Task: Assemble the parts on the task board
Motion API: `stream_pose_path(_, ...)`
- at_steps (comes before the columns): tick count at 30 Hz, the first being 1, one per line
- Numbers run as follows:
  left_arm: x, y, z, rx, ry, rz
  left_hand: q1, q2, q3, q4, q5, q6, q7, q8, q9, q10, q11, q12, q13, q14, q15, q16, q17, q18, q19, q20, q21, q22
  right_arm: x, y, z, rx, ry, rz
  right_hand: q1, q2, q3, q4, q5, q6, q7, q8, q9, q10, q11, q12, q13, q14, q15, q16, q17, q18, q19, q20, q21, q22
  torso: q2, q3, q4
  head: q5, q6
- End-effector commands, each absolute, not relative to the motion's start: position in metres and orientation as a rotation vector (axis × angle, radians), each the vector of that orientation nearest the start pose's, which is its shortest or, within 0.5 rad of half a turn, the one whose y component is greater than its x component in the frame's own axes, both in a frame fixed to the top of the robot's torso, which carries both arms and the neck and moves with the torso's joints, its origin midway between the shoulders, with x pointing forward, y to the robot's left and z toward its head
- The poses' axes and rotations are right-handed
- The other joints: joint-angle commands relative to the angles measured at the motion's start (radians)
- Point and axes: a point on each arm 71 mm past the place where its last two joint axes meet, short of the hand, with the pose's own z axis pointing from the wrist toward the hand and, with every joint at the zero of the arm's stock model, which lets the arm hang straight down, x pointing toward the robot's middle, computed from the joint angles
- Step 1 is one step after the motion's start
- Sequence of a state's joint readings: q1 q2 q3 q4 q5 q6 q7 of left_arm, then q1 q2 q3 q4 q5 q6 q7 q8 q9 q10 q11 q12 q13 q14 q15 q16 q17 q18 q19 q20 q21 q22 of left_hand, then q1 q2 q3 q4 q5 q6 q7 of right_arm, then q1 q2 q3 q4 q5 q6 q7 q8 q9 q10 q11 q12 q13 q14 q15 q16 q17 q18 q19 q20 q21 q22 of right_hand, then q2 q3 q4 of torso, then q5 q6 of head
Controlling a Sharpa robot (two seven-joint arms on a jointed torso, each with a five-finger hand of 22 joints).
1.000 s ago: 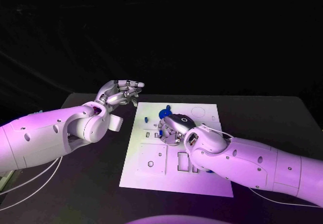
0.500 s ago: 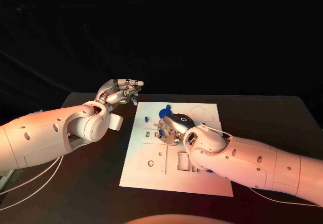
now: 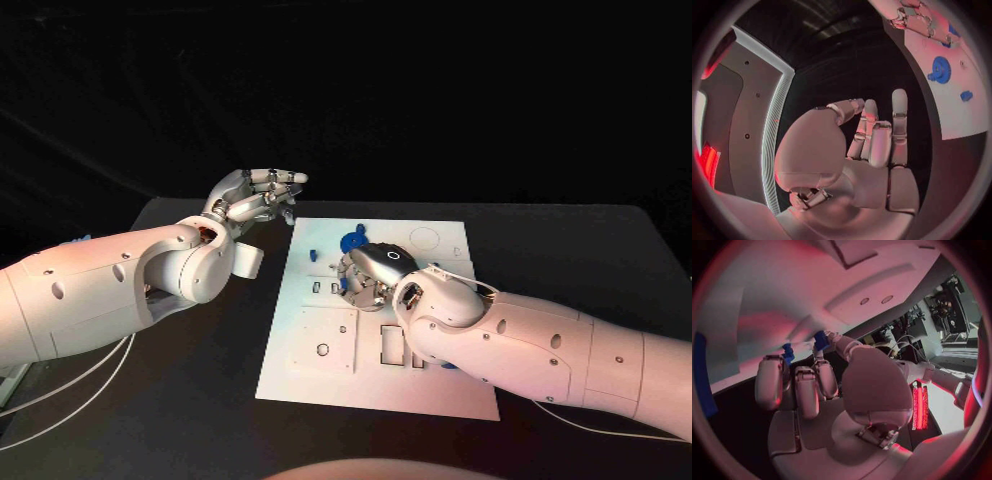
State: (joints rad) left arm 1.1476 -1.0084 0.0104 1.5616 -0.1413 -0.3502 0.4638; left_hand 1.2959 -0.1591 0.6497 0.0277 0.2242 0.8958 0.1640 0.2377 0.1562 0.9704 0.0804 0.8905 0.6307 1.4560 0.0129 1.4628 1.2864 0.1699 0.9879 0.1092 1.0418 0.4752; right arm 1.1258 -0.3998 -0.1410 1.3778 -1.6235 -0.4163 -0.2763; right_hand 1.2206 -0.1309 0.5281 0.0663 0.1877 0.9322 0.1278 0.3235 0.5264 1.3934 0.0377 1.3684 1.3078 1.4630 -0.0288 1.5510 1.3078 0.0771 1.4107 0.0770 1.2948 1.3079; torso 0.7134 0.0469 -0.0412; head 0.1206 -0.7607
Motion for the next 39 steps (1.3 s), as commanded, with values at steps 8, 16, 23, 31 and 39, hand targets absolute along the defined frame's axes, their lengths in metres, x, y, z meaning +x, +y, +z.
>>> stream_pose_path(8, 0.4764, 0.2815, -0.1708, -0.986, 1.300, -1.426, -0.013, 0.000, -0.006, -0.003, -0.007, -0.004, 0.004, -0.001, 0.001, 0.005, 0.002, -0.008, -0.002, -0.007, 0.001, -0.006, 0.000, 0.015, -0.003, 0.001, -0.004, -0.002, 0.4502, -0.0198, -0.2462, -0.345, 1.656, 0.731, -0.004, -0.011, -0.002, 0.008, -0.004, -0.009, -0.004, -0.008, -0.006, -0.013, 0.005, -0.009, 0.026, 0.096, 0.001, 0.002, 0.214, -0.004, -0.006, 0.000, -0.008, 0.022, 0.000, 0.0009, -0.0005, 0.000, -0.002)
stream_pose_path(16, 0.4769, 0.2823, -0.1713, -0.989, 1.303, -1.424, -0.014, 0.000, -0.007, -0.003, -0.007, -0.006, 0.005, -0.002, 0.000, 0.006, 0.002, -0.008, -0.004, -0.007, 0.001, -0.006, 0.000, 0.015, -0.002, 0.001, -0.005, -0.002, 0.4504, -0.0206, -0.2464, -0.345, 1.656, 0.734, -0.004, -0.017, -0.003, 0.011, -0.004, -0.026, 0.005, -0.020, -0.014, -0.020, 0.012, -0.017, 0.019, 0.095, 0.008, 0.001, 0.210, -0.002, -0.010, 0.005, -0.016, 0.017, 0.000, 0.0005, -0.0003, -0.001, -0.002)
stream_pose_path(23, 0.4772, 0.2824, -0.1716, -0.990, 1.305, -1.423, -0.014, -0.001, -0.008, -0.003, -0.007, -0.007, 0.005, -0.003, 0.000, 0.007, 0.002, -0.009, -0.005, -0.008, 0.001, -0.006, 0.000, 0.015, -0.002, 0.002, -0.005, -0.003, 0.4504, -0.0203, -0.2464, -0.345, 1.657, 0.738, -0.004, -0.022, -0.004, 0.013, -0.006, -0.039, 0.011, -0.030, -0.021, -0.026, 0.018, -0.023, 0.015, 0.094, 0.012, -0.001, 0.206, -0.001, -0.013, 0.009, -0.022, 0.013, 0.000, 0.0003, -0.0003, -0.001, -0.003)
stream_pose_path(31, 0.4773, 0.2823, -0.1718, -0.991, 1.307, -1.423, -0.014, -0.001, -0.008, -0.003, -0.007, -0.007, 0.005, -0.003, 0.000, 0.007, 0.002, -0.009, -0.005, -0.008, 0.001, -0.006, 0.000, 0.015, -0.002, 0.002, -0.005, -0.003, 0.4504, -0.0200, -0.2465, -0.346, 1.657, 0.741, -0.007, -0.029, -0.008, 0.017, -0.011, -0.050, 0.018, -0.039, -0.027, -0.031, 0.023, -0.027, 0.012, 0.094, 0.017, -0.002, 0.204, 0.000, -0.015, 0.013, -0.027, 0.011, 0.000, 0.0001, 0.0000, -0.001, -0.004)
stream_pose_path(39, 0.4774, 0.2822, -0.1720, -0.992, 1.309, -1.423, -0.015, -0.001, -0.009, -0.002, -0.008, -0.009, 0.006, -0.004, 0.000, 0.007, 0.003, -0.009, -0.006, -0.007, 0.002, -0.006, 0.000, 0.015, -0.001, 0.002, -0.005, -0.003, 0.4506, -0.0202, -0.2463, -0.343, 1.654, 0.745, -0.015, -0.044, -0.020, 0.027, -0.030, -0.071, 0.028, -0.060, -0.042, -0.040, 0.033, -0.034, 0.005, 0.093, 0.026, -0.004, 0.200, 0.002, -0.019, 0.022, -0.038, 0.005, 0.000, 0.0000, 0.0001, -0.001, -0.005)
